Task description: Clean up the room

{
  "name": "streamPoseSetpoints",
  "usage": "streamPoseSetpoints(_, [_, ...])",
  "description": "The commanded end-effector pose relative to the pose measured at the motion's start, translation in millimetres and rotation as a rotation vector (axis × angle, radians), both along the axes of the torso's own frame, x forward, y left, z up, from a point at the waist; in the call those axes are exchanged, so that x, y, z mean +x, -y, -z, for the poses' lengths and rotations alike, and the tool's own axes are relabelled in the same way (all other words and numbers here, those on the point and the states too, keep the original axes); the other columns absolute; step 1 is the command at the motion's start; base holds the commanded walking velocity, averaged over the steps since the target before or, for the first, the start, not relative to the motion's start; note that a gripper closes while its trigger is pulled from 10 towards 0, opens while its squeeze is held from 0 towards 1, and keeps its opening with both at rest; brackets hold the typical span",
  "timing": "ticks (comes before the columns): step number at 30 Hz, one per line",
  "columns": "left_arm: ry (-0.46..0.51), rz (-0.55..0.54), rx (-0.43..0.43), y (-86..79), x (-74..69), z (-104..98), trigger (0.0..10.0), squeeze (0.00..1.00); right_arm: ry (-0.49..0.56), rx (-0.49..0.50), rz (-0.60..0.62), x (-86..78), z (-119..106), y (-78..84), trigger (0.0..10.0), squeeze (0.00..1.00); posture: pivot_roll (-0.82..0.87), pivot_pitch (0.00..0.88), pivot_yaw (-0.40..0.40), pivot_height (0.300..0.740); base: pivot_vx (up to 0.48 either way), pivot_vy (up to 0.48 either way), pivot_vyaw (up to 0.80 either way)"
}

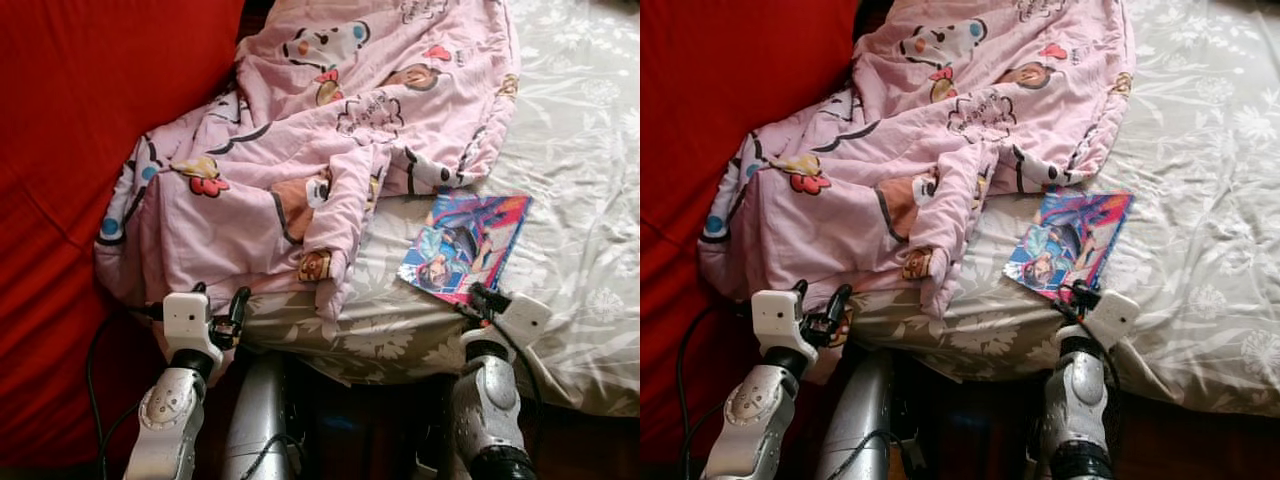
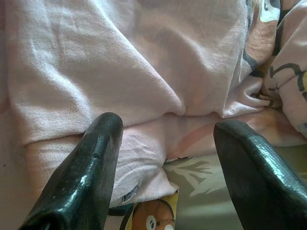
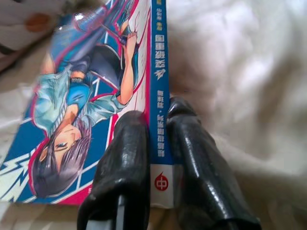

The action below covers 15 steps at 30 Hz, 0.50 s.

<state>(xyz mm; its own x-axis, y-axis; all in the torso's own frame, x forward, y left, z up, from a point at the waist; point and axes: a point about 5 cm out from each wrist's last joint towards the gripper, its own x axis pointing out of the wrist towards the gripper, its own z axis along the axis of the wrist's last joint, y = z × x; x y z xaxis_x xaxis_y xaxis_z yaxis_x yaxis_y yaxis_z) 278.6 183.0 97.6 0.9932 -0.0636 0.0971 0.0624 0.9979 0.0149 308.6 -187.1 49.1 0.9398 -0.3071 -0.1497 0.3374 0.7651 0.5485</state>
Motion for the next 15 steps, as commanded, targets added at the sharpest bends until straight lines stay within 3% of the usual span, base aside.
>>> streamPoseSetpoints(1, [-0.027,-0.009,0.012,-3.2,-4.2,7,10.0,0.00,-0.071,0.122,-0.005,-15.0,22,0.1,0.0,0.00,0.06,0.297,0.042,0.582,0.000,0.000,0.00])
streamPoseSetpoints(5, [-0.025,-0.010,0.012,-2.9,-4.6,7,10.0,0.00,-0.124,0.135,-0.136,-22.6,34,-17.0,0.0,0.00,0.06,0.300,0.042,0.582,0.000,0.000,0.00])
streamPoseSetpoints(13, [-0.027,-0.011,0.011,-2.6,-6.3,9,10.0,0.00,-0.140,0.158,-0.189,-34.7,43,-22.1,0.0,0.00,0.05,0.304,0.038,0.582,0.000,0.000,0.00])
streamPoseSetpoints(14, [-0.028,-0.011,0.012,-2.6,-6.5,9,10.0,0.00,-0.137,0.156,-0.192,-34.8,42,-22.0,0.6,0.00,0.05,0.306,0.038,0.582,0.000,0.000,0.00])
streamPoseSetpoints(15, [-0.028,-0.011,0.012,-2.5,-6.6,9,10.0,0.00,-0.138,0.150,-0.196,-34.3,42,-22.3,4.5,0.00,0.05,0.306,0.037,0.582,0.000,0.000,0.00])
